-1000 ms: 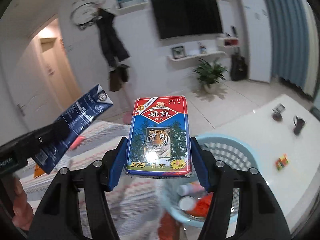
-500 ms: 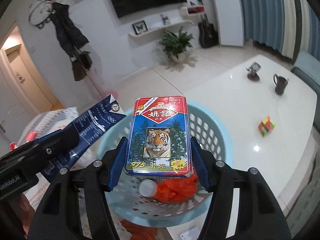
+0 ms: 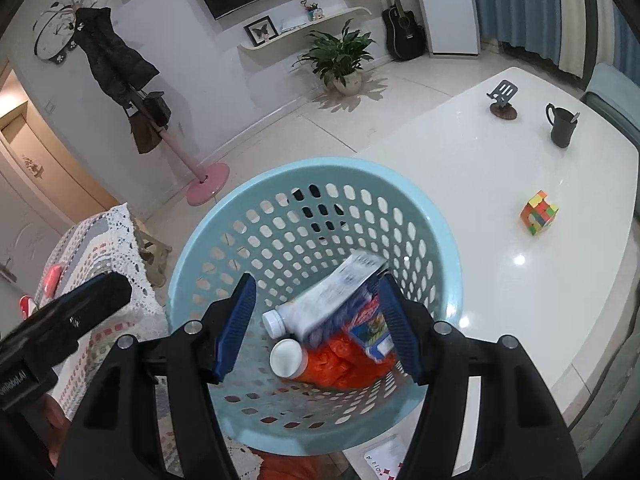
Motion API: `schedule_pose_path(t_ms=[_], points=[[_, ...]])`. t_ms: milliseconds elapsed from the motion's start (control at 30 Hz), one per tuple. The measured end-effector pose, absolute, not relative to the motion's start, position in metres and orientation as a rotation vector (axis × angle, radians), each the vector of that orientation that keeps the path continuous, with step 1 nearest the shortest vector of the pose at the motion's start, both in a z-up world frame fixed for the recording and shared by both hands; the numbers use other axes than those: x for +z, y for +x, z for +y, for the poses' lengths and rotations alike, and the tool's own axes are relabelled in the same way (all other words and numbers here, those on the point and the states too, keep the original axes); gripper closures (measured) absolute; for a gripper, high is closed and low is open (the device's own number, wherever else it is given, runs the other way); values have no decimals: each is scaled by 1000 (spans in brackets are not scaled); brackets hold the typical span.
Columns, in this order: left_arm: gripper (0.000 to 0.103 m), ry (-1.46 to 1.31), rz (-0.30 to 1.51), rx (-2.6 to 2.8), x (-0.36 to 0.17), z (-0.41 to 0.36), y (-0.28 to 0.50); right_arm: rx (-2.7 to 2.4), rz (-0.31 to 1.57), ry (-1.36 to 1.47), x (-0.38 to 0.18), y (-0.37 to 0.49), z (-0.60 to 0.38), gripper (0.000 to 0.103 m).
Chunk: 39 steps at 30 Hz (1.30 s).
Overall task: Collect trash
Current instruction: 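Grasp the red-and-white paper cup with the left tool while the right tool grasps the pink packet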
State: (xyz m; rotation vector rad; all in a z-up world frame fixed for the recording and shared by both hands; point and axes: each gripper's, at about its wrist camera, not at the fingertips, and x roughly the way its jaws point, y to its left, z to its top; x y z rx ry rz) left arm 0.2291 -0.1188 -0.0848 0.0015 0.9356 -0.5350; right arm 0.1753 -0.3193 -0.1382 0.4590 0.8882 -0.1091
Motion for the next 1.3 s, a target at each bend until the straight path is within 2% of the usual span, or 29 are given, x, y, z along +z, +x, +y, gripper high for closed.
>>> schedule_pose_path(t_ms=[233,467,800,1167,1200,1300], points=[[38,-46,916,-511,-74,-88,220,-76,864,409,-118,175,-295,43],[38,-100,824,-456,-37,-35,202,-2,821,347,-88,177,-252,43],[38,-223,701,-270,5,88,166,187,762,240,-47,176,-151,43],[38,-337,651,31,9,244,138,386,735,104,-24,192,-24,43],[38,-341,653,54,8,257,138,399,746,91,-25,198,-12,43],[27,-360,659,118,4,295,143,443,776,67,-31,213,15,43]])
